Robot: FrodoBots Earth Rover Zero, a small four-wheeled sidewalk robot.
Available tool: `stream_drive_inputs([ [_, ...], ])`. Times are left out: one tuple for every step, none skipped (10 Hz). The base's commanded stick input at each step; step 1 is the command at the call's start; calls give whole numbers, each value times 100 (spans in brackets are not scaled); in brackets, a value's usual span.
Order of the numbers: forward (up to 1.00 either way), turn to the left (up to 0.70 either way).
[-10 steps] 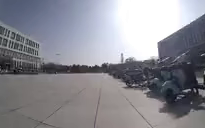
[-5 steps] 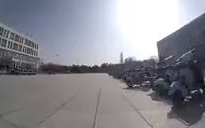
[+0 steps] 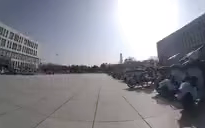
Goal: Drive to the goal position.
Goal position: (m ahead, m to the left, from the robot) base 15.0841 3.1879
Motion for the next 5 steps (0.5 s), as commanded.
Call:
stream_drive_inputs([
  [50, 0],
  [50, 0],
  [50, 0],
  [50, 0],
  [50, 0],
])
